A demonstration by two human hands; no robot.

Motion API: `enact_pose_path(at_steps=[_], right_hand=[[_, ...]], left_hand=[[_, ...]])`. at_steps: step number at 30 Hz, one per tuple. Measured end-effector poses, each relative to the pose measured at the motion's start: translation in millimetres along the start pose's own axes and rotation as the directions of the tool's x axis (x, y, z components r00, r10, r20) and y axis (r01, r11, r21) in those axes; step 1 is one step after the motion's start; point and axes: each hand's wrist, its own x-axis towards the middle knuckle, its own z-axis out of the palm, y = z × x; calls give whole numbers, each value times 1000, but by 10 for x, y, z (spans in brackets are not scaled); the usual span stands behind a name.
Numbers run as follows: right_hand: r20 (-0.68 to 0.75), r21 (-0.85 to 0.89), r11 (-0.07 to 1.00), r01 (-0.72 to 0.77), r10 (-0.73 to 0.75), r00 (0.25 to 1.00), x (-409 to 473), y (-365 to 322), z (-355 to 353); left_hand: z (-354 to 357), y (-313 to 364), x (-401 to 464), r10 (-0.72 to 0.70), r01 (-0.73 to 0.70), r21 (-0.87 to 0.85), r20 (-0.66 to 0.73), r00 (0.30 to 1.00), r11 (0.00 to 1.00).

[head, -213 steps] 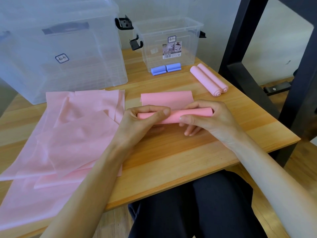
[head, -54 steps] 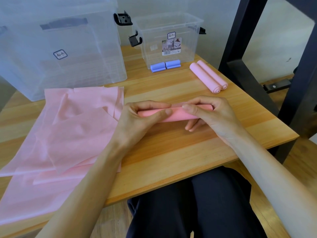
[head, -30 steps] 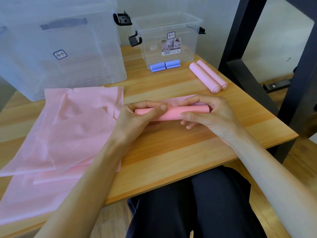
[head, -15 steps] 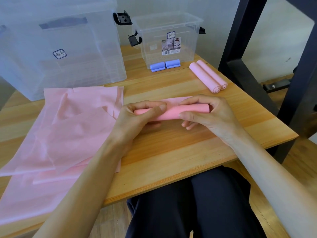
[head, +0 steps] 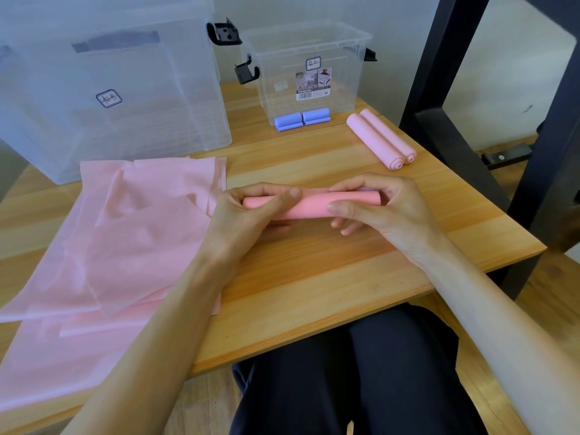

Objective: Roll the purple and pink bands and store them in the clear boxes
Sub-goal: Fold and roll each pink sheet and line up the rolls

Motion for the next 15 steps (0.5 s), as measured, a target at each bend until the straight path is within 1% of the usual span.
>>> enact_pose_path(at_steps=[2,6,11,15], right_hand=[[-19,7,1000,-12,12,1000,0,0,-7],[-46,41,999,-32,34,998,-2,8,-15],[-73,16,1000,-5,6,997,2,10,-13],[-73,-48,999,19,-22,997,0,16,-21]], left_hand=[[0,18,-7,41,-41,13,15,999,999],[10,41,-22,80,-79,-29,49,996,996],[12,7,0,79,-78,-25,3,997,997],[-16,-11,29,66,-67,-48,-31,997,997]])
